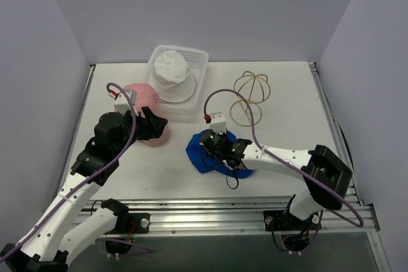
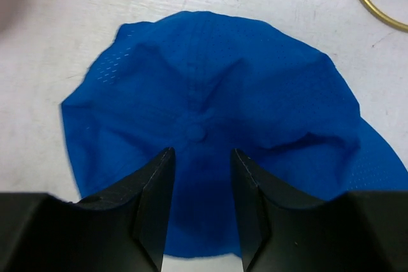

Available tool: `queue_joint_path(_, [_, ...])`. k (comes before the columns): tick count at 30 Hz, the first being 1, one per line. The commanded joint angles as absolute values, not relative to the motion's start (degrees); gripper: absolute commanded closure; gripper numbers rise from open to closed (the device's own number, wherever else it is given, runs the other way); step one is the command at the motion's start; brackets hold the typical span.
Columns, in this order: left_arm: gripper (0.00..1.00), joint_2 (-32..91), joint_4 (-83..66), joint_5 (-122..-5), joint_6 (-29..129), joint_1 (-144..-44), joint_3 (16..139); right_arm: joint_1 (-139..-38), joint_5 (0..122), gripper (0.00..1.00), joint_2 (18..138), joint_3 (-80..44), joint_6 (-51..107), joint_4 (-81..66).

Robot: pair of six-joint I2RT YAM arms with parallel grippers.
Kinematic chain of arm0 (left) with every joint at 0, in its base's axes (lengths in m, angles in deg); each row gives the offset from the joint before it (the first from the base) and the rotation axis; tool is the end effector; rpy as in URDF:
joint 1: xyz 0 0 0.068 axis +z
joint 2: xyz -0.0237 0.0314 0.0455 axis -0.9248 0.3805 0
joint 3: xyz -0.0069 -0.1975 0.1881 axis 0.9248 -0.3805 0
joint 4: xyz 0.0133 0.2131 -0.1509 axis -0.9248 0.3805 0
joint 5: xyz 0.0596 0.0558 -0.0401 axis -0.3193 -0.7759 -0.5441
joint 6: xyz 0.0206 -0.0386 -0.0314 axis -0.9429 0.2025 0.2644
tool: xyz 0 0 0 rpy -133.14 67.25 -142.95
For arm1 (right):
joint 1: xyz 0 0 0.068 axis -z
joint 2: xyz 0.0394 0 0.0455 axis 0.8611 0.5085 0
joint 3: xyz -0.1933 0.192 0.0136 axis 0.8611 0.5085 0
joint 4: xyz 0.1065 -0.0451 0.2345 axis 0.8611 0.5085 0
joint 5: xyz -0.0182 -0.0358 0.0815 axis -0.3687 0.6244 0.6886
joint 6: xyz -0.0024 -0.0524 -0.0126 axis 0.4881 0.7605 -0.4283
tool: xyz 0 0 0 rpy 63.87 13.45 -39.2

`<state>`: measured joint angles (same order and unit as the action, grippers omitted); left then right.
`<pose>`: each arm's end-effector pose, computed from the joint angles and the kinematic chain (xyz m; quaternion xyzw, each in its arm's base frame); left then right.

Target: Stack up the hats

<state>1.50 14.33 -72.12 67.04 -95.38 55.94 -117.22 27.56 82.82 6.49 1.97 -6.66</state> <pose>0.1638 -0.0858 0.3512 -0.0071 0.8034 -0.2771 0.5269 0.1848 0.2638 0.2240 -0.0879 0.8700 0.1708 0.4541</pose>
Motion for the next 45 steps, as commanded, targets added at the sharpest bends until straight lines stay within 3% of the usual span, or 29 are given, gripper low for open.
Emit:
queue_joint_path(1, [0.3, -2.6, 8.0, -75.3, 68.1, -95.8, 55.2, -115.4, 29.5, 0.64, 87.2, 2.8, 4.4, -10.1])
queue_joint_path(15, [0.3, -5.6, 7.7, -78.3, 68.0, -96.1, 52.8, -112.9, 35.1, 0.62, 98.2, 3.0, 6.1, -17.4])
queue_joint_path(19, [0.3, -5.8, 8.0, -78.8, 68.0, -96.1, 53.0, -112.5, 33.5, 1.0, 97.9, 1.6, 6.3, -15.9])
queue_joint_path(29, [0.3, -4.2, 8.1, -79.2, 68.1, -96.1, 53.2, -112.6, 35.0, 1.0, 86.8, -6.3, 8.7, -4.3])
queue_joint_path(45, [0.3, -1.6, 10.3, -78.0, 67.8, -96.2, 53.6, -111.7, 38.0, 1.0, 82.8, -10.0, 11.3, 0.9])
